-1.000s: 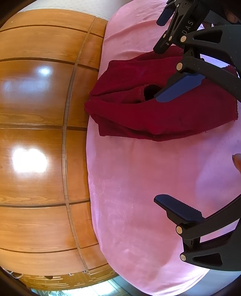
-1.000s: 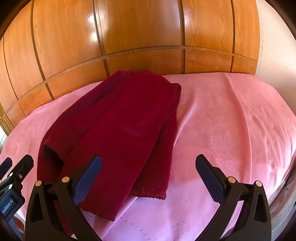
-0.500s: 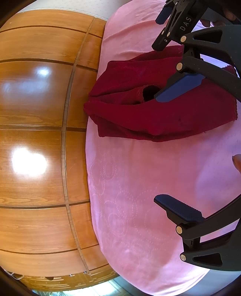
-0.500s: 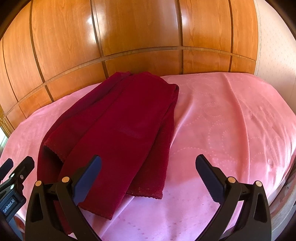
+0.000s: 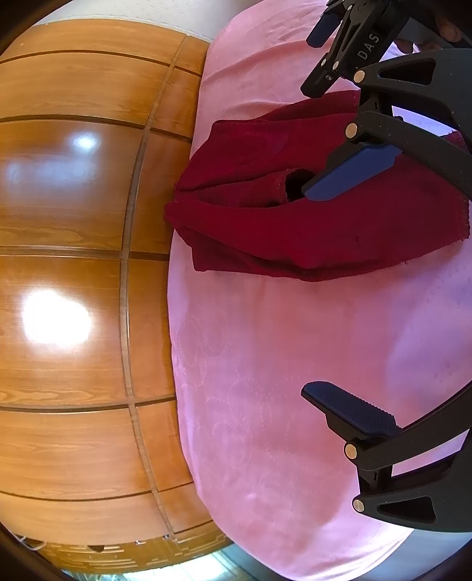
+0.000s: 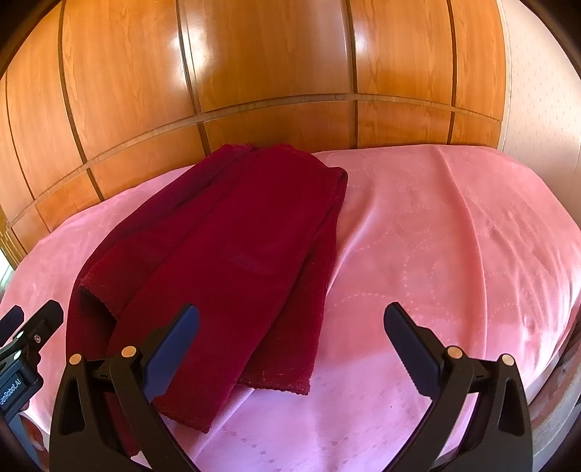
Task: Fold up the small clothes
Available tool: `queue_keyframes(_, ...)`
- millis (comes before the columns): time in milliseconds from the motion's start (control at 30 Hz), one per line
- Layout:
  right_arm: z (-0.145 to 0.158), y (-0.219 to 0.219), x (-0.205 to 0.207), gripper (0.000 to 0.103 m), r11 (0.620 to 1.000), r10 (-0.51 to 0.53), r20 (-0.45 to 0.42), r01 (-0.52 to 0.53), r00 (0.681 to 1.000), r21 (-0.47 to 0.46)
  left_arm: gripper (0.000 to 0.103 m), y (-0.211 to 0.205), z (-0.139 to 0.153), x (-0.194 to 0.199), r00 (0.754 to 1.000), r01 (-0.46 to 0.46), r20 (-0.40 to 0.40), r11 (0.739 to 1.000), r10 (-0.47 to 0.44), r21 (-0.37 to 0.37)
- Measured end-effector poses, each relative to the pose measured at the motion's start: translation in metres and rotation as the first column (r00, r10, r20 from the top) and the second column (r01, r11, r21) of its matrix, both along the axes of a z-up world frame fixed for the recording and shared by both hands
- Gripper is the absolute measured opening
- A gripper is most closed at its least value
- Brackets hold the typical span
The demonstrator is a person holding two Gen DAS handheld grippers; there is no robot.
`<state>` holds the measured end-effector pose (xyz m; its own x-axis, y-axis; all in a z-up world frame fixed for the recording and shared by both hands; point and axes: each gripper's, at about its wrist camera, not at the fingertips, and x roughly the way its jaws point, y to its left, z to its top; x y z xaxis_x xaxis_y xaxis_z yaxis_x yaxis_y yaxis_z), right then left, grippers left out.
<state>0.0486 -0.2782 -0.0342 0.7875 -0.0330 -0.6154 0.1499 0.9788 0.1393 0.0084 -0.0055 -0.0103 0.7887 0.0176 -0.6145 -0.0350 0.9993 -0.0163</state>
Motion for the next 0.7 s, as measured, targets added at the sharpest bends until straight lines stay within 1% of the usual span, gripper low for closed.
queue_keyframes(267, -0.003, -0.007, 0.001, 0.101, 0.999, 0.016, 0.0, -0.016, 1.0, 0.031, 0.099, -0.001, -0.002, 0.004, 1.0, 0.008, -0.019, 1.0, -0.008, 0.005)
queue_keyframes(367, -0.004, -0.012, 0.001, 0.101, 0.999, 0.011, -0.003, -0.011, 1.0, 0.047, 0.099, -0.002, -0.002, 0.003, 1.0, 0.02, -0.013, 1.0, -0.02, 0.001)
queue_keyframes(400, -0.004, -0.013, 0.001, 0.101, 0.999, 0.009, -0.002, -0.009, 1.0, 0.047, 0.097, -0.003, -0.002, 0.003, 0.999, 0.031, -0.014, 1.0, -0.031, -0.004)
queue_keyframes(433, -0.005, -0.015, 0.001, 0.101, 0.999, 0.008, -0.003, -0.008, 1.0, 0.05, 0.088, -0.004, -0.003, 0.003, 0.999, 0.043, -0.018, 0.999, -0.043, -0.01)
queue_keyframes(467, -0.005, -0.016, 0.001, 0.101, 0.999, 0.008, -0.003, -0.008, 1.0, 0.051, 0.083, -0.005, -0.004, 0.003, 0.998, 0.061, -0.027, 0.998, -0.061, -0.018)
queue_keyframes(500, -0.006, -0.018, 0.001, 0.101, 0.999, 0.003, -0.003, -0.003, 1.0, 0.048, 0.08, -0.006, -0.006, 0.003, 0.996, 0.081, -0.043, 0.996, -0.082, -0.024)
queue_keyframes(533, -0.006, -0.02, 0.001, 0.101, 0.999, -0.002, -0.001, 0.002, 1.0, 0.048, 0.079, -0.008, -0.008, 0.004, 0.994, 0.098, -0.052, 0.995, -0.1, -0.03)
queue_keyframes(567, -0.006, -0.023, 0.001, 0.101, 0.999, -0.006, 0.001, 0.006, 1.0, 0.052, 0.075, -0.01, -0.012, 0.004, 0.99, 0.122, -0.064, 0.992, -0.124, -0.036)
queue_keyframes(600, -0.007, -0.025, 0.001, 0.099, 0.998, -0.006, 0.003, 0.006, 1.0, 0.062, 0.065, -0.013, -0.014, 0.005, 0.987, 0.139, -0.073, 0.99, -0.141, -0.035)
queue_keyframes(633, -0.007, -0.026, 0.002, 0.09, 0.998, 0.001, 0.0, -0.001, 1.0, 0.065, 0.052, -0.015, -0.018, 0.005, 0.983, 0.159, -0.088, 0.987, -0.162, -0.035)
queue_keyframes(667, -0.008, -0.027, 0.003, 0.08, 0.998, 0.013, -0.005, -0.013, 1.0, 0.067, 0.045, -0.016, -0.024, 0.006, 0.978, 0.176, -0.107, 0.983, -0.18, -0.047)
queue_keyframes(700, -0.01, -0.026, 0.007, 0.076, 0.997, 0.036, -0.014, -0.035, 0.999, 0.075, 0.026, -0.016, -0.028, 0.007, 0.974, 0.186, -0.122, 0.98, -0.193, -0.064)
